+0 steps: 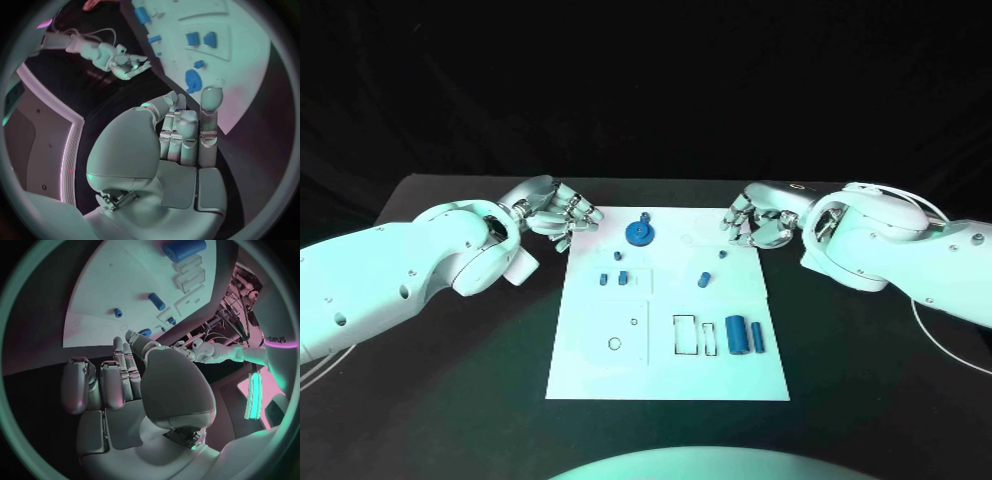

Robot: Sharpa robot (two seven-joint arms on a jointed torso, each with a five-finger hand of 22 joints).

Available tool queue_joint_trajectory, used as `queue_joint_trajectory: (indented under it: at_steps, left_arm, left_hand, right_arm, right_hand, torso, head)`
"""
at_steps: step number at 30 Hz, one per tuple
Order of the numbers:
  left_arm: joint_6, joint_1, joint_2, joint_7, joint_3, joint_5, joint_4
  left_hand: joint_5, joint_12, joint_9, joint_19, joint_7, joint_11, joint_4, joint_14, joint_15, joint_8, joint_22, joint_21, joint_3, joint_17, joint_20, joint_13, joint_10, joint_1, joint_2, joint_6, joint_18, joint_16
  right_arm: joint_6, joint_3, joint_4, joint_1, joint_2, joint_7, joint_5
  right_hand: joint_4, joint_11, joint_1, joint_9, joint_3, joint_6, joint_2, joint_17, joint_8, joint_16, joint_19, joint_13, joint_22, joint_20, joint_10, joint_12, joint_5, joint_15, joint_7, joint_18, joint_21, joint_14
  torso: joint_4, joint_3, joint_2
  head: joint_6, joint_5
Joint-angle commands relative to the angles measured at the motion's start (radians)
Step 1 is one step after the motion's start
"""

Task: Assemble the parts on the task board

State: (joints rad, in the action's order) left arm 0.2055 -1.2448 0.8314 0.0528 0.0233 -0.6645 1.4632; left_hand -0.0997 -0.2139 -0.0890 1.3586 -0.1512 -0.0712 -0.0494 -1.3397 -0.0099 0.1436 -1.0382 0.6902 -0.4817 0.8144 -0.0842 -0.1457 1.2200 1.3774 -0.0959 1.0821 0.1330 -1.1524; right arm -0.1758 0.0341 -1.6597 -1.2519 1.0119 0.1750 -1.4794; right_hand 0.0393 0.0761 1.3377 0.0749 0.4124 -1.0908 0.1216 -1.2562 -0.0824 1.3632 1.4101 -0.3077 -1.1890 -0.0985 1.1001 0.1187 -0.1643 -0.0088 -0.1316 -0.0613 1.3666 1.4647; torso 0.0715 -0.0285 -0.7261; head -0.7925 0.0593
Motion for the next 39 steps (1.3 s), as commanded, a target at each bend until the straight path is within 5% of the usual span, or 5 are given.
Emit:
queue_joint_trajectory:
  at_steps: [1,5,12,39]
  left_arm:
    - [0.032,0.007,0.018,0.202,0.004,0.627,0.027]
    - [0.019,0.012,0.041,0.256,0.007,0.743,0.051]
    - [0.009,0.014,0.062,0.287,0.008,0.795,0.074]
    - [-0.002,0.015,0.070,0.291,0.008,0.752,0.103]
  left_hand:
    - [-0.002,-0.022,0.001,-0.013,0.003,0.005,0.011,0.013,-0.002,0.007,0.013,-0.024,0.025,-0.013,-0.002,-0.011,-0.001,-0.022,0.001,-0.006,0.021,0.007]
    - [-0.003,-0.045,0.002,-0.020,0.006,0.007,0.020,0.021,-0.004,0.011,0.023,-0.042,0.054,-0.020,-0.002,-0.024,-0.007,-0.033,0.001,-0.008,0.024,0.009]
    - [-0.008,-0.063,0.003,-0.027,0.006,0.007,0.018,0.027,-0.004,0.014,0.034,-0.062,0.070,-0.028,-0.002,-0.035,-0.021,-0.026,0.006,-0.012,0.027,0.009]
    - [-0.014,-0.086,0.006,-0.052,0.002,0.003,0.009,0.038,-0.001,0.016,0.056,-0.102,0.087,-0.044,-0.004,-0.048,-0.045,-0.012,0.011,-0.020,0.032,0.013]
  right_arm:
    - [0.064,0.001,-0.008,0.004,0.001,0.065,-0.231]
    - [0.073,0.005,-0.013,0.010,-0.005,0.080,-0.282]
    - [0.081,0.011,-0.008,0.019,-0.029,0.088,-0.316]
    - [0.102,0.014,0.069,0.062,-0.108,0.064,-0.292]
  right_hand:
    - [-0.003,-0.001,-0.001,-0.002,0.010,-0.006,0.015,0.011,0.007,-0.009,-0.012,0.023,0.018,-0.002,-0.002,-0.010,0.007,0.003,0.002,-0.020,-0.012,0.044]
    - [-0.008,-0.002,-0.004,-0.004,0.021,-0.002,0.027,0.025,0.015,-0.021,-0.020,0.058,0.043,0.000,-0.014,-0.024,0.014,0.001,0.004,-0.025,-0.028,0.042]
    - [-0.014,-0.004,-0.004,-0.005,0.034,0.003,0.037,0.038,0.018,-0.031,-0.022,0.101,0.058,0.008,-0.020,-0.033,0.018,-0.010,0.007,-0.028,-0.040,0.041]
    - [-0.025,-0.006,0.001,-0.002,0.064,-0.014,0.020,0.046,0.013,-0.039,-0.018,0.161,0.070,0.014,0.001,-0.029,0.016,-0.013,0.009,-0.028,-0.051,0.043]
  torso:
    - [-0.0007,-0.0005,0.000]
    - [-0.0019,-0.0019,0.000]
    - [-0.0001,-0.0006,-0.001]
    - [-0.0003,0.0011,-0.001]
  head:
    - [0.003,0.006]
    - [0.007,0.012]
    - [0.010,0.014]
    - [0.002,0.011]
